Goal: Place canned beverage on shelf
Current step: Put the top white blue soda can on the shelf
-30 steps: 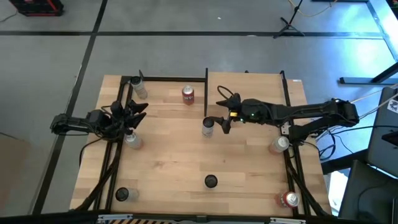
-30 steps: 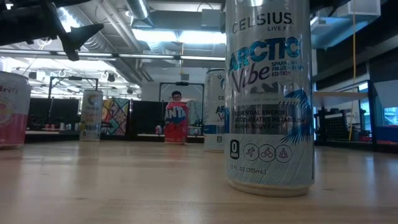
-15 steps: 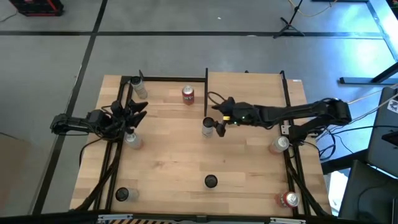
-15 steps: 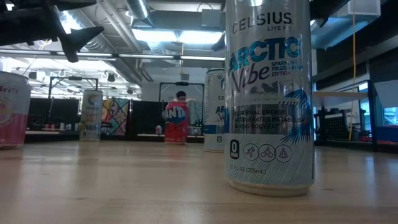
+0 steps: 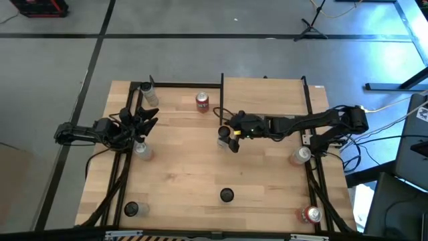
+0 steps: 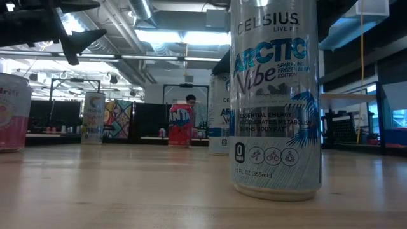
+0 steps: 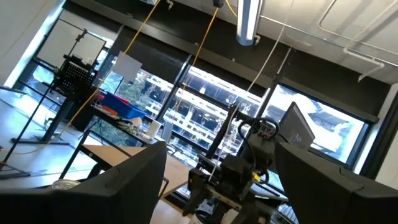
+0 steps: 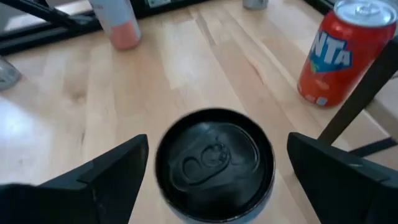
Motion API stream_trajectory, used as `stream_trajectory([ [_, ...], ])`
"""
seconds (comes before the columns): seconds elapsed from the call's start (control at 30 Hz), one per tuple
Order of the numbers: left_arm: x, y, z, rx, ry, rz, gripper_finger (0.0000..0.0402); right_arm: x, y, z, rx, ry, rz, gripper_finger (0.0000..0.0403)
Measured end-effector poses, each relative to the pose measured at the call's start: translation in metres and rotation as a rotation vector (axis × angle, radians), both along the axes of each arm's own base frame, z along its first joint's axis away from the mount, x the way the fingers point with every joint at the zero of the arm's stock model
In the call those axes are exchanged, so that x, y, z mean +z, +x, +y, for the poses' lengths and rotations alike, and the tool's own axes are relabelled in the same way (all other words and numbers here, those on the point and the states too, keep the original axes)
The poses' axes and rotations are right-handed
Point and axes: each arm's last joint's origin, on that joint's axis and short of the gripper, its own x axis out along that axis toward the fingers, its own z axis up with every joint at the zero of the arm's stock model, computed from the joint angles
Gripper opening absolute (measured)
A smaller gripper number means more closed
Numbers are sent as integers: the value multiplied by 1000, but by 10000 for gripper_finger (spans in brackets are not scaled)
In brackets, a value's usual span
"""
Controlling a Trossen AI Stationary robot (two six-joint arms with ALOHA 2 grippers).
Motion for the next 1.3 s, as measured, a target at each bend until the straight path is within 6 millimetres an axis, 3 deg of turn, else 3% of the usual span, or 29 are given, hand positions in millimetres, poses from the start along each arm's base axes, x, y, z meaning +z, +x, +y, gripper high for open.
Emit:
stream_trajectory([
  [0.4,0,0,0,0,0,0,292,-14,5,-1,-22,-8,41,365],
  [0.5,0,0,0,0,0,0,292,-14,5,-1,-30,-7,47,331],
  [0.7,0,0,0,0,0,0,292,-14,5,-1,-32,-9,46,228],
  [1.0,0,0,0,-1,-1,-1,292,-6,-2,-1,-30,25,39,226],
  [1.3,0,0,0,1,-2,4,292,30,-25,1,-42,98,-31,232],
])
